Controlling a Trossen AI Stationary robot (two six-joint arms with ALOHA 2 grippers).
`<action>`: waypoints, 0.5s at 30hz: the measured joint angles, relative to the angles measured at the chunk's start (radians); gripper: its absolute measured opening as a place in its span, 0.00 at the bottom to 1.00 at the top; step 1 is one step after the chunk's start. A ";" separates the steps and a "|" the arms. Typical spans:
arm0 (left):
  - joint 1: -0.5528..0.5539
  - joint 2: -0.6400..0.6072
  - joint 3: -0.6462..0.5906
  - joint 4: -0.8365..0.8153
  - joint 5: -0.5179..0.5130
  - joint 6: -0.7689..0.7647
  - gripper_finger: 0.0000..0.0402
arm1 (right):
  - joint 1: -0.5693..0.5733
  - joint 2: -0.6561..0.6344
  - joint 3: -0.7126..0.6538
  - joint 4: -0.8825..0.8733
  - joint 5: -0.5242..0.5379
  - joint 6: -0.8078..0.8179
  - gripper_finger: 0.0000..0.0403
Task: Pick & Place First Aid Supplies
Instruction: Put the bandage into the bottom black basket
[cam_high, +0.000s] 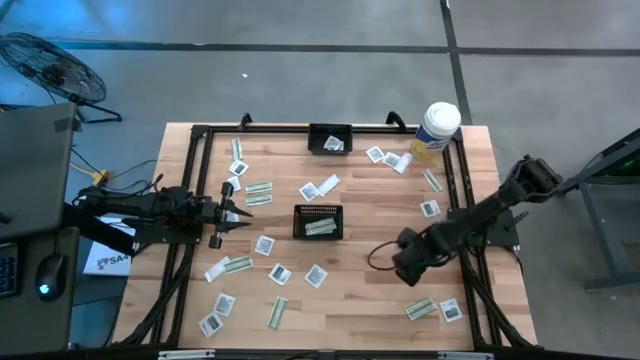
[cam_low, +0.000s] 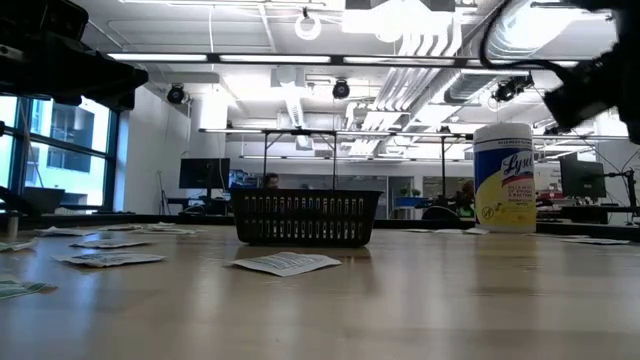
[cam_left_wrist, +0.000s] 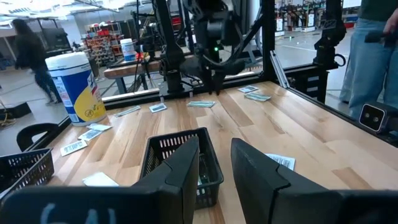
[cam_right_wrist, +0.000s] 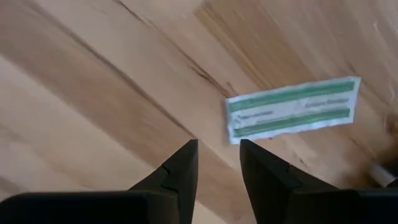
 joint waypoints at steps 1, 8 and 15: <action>0.000 0.000 0.000 0.000 0.000 0.000 0.23 | 0.007 0.000 -0.016 0.017 -0.003 0.001 0.28; 0.000 0.000 0.000 0.000 0.000 0.000 0.23 | 0.019 0.016 -0.078 0.086 0.015 -0.021 0.24; 0.000 0.000 0.000 0.000 0.000 0.000 0.23 | 0.014 0.069 -0.078 0.094 0.016 -0.089 0.19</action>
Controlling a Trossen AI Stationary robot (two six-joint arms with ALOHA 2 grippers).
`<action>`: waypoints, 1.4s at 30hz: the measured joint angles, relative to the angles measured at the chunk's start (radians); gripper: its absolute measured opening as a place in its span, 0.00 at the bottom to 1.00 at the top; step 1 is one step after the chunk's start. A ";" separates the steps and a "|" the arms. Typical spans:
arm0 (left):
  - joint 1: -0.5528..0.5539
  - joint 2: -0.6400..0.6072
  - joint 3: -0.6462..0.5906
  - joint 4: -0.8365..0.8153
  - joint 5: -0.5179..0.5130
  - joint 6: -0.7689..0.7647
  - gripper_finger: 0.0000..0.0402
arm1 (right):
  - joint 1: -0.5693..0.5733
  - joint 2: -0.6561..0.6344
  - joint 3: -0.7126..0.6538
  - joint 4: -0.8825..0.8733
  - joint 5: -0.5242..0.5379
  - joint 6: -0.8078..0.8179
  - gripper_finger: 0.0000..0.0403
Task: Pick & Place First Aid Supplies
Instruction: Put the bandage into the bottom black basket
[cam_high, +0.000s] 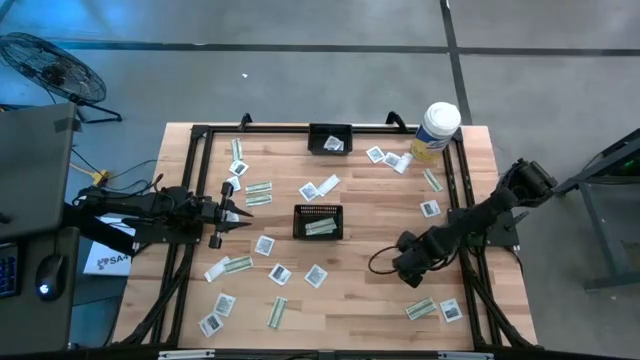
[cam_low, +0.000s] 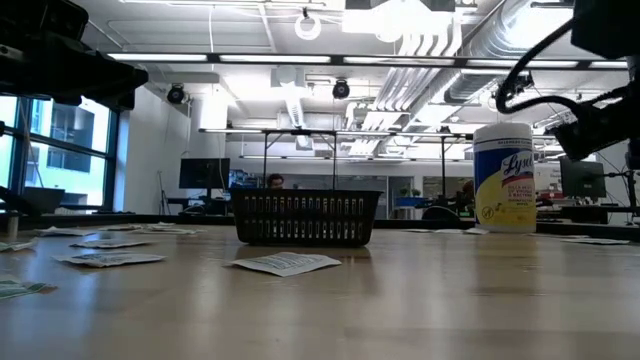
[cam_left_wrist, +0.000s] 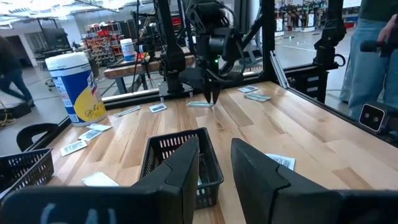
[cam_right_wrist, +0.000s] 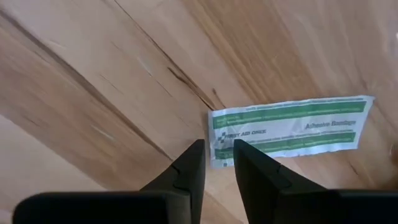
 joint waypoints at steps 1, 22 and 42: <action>0.000 0.000 0.000 0.000 0.000 0.000 0.23 | 0.000 0.010 0.000 0.004 -0.004 -0.004 0.19; 0.000 0.000 0.000 0.000 0.000 0.000 0.23 | 0.000 0.055 0.023 -0.016 0.014 -0.046 0.01; 0.000 0.000 0.000 0.000 0.000 0.000 0.23 | 0.000 0.057 0.328 -0.144 0.211 -0.128 0.00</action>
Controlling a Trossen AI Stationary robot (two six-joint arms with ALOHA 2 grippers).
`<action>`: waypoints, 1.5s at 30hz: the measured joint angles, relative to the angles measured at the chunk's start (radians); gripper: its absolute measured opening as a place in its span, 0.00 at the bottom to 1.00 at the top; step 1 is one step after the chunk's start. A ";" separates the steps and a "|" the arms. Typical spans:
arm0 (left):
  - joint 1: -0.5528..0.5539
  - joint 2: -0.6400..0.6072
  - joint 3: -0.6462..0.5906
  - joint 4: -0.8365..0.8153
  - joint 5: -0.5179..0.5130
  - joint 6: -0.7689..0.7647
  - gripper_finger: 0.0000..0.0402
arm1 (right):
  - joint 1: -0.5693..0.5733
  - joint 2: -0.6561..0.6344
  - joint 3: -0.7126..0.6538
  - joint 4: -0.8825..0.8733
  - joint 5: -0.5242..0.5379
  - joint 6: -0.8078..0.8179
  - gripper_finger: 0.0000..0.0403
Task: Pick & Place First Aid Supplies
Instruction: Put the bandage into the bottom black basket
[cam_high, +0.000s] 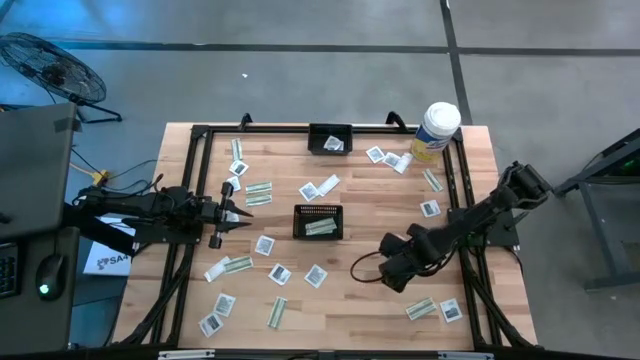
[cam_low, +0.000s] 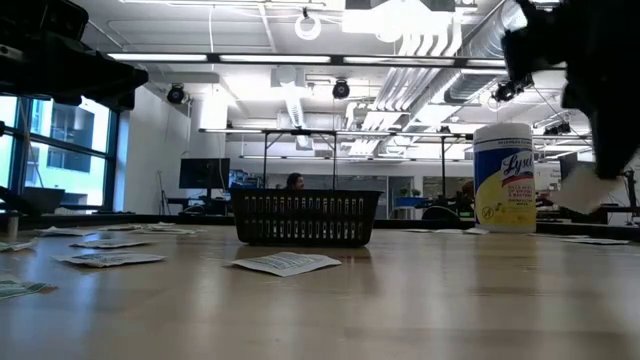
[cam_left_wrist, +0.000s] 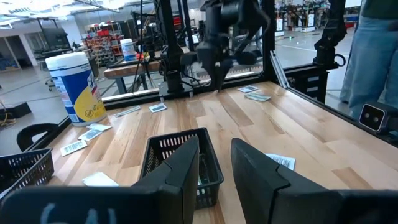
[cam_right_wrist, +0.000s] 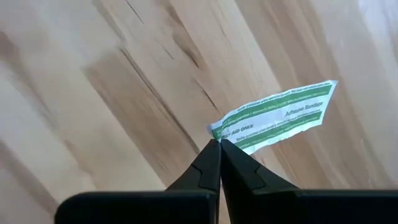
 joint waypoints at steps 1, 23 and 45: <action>0.000 0.000 0.000 0.000 0.000 0.000 0.23 | 0.000 0.000 0.015 -0.002 0.011 -0.012 0.00; 0.000 0.000 0.000 0.000 0.000 0.000 0.23 | -0.145 0.138 0.302 0.110 0.147 -0.440 0.00; 0.000 0.000 0.000 0.000 0.000 0.000 0.23 | -0.390 0.490 0.653 0.093 0.053 -1.921 0.00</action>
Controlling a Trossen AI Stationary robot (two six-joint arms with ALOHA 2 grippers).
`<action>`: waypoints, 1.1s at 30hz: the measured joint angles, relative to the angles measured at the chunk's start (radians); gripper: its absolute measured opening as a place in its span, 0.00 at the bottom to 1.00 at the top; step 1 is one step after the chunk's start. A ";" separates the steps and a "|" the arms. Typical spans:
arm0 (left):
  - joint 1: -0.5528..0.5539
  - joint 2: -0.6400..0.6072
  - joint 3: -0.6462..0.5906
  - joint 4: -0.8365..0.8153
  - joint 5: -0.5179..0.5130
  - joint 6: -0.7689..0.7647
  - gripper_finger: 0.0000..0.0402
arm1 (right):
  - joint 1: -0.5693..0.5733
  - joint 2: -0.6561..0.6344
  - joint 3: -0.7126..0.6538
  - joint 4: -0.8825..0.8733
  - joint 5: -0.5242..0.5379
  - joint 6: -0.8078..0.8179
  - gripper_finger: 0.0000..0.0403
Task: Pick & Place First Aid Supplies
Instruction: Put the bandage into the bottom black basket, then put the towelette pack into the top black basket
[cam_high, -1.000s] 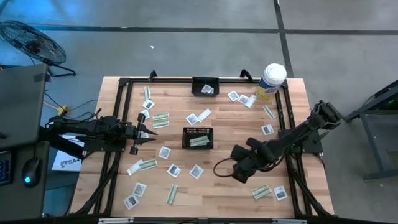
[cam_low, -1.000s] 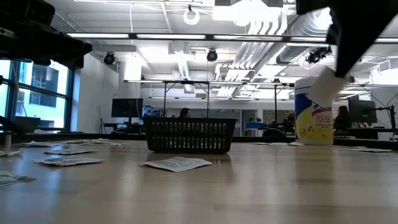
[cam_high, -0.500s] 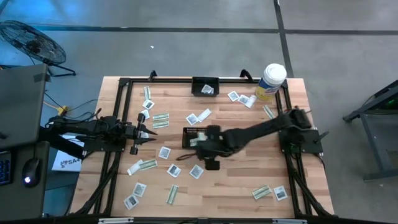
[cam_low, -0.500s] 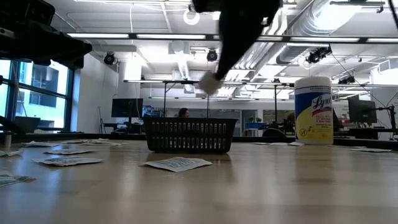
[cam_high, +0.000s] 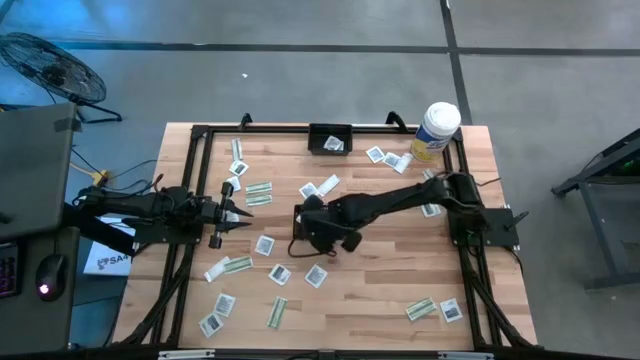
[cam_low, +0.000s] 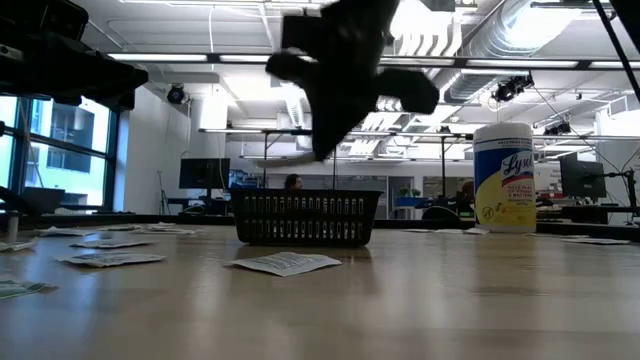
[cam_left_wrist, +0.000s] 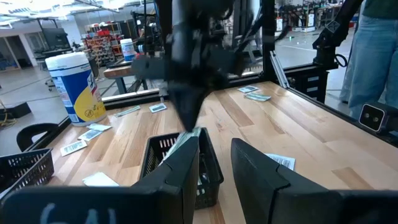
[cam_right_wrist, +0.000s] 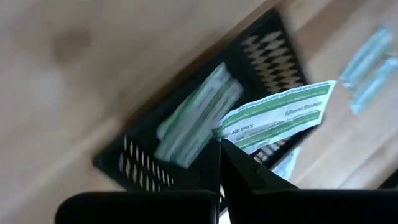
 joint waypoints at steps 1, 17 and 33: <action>0.000 0.000 0.000 0.000 0.000 0.000 0.23 | -0.007 0.000 -0.024 0.003 -0.001 -0.039 0.00; 0.000 0.000 0.000 0.000 0.000 0.000 0.23 | 0.026 0.001 -0.208 0.270 0.066 -0.018 0.13; 0.000 0.000 0.000 0.000 0.000 0.000 0.23 | 0.152 -0.145 -0.016 -0.171 0.281 0.851 0.29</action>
